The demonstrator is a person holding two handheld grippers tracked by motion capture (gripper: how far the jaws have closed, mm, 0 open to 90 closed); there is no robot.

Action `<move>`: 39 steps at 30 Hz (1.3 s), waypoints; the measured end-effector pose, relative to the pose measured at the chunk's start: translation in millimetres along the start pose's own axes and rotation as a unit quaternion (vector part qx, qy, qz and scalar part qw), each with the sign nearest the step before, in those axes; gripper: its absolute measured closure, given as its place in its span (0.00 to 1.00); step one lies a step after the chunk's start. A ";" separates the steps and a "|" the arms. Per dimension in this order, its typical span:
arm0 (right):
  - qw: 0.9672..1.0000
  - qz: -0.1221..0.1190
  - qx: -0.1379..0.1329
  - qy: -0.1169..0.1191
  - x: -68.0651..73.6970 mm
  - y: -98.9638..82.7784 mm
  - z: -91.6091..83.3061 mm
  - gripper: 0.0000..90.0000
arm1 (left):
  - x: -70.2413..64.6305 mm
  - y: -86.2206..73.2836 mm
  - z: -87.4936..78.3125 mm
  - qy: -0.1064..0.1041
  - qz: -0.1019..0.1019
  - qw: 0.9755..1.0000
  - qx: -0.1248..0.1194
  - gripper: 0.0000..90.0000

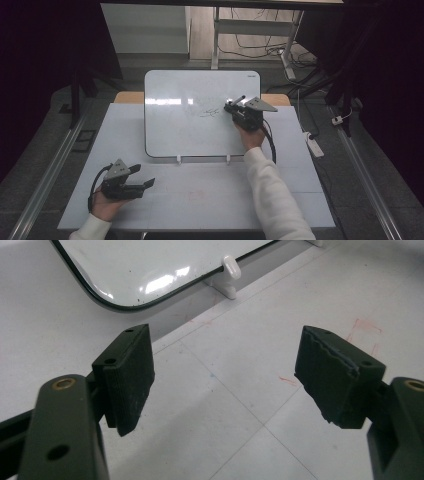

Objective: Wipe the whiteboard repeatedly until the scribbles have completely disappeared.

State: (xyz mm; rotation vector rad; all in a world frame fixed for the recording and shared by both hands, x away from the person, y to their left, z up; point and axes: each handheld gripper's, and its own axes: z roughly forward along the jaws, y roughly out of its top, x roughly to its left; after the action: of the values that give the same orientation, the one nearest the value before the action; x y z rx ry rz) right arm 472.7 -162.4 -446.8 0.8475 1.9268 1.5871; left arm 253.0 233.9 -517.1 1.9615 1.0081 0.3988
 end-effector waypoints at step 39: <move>0.996 -0.058 0.037 0.051 48.5 5.2 35.8 0.87 | 1.7 -0.1 -0.7 0.000 -0.001 1.000 -0.002 0.27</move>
State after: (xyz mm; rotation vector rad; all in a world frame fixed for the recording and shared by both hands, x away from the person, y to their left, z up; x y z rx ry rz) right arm 466.1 -102.3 -448.3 0.6815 2.0795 1.5247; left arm 253.6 235.6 -516.9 1.9568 1.0080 0.4012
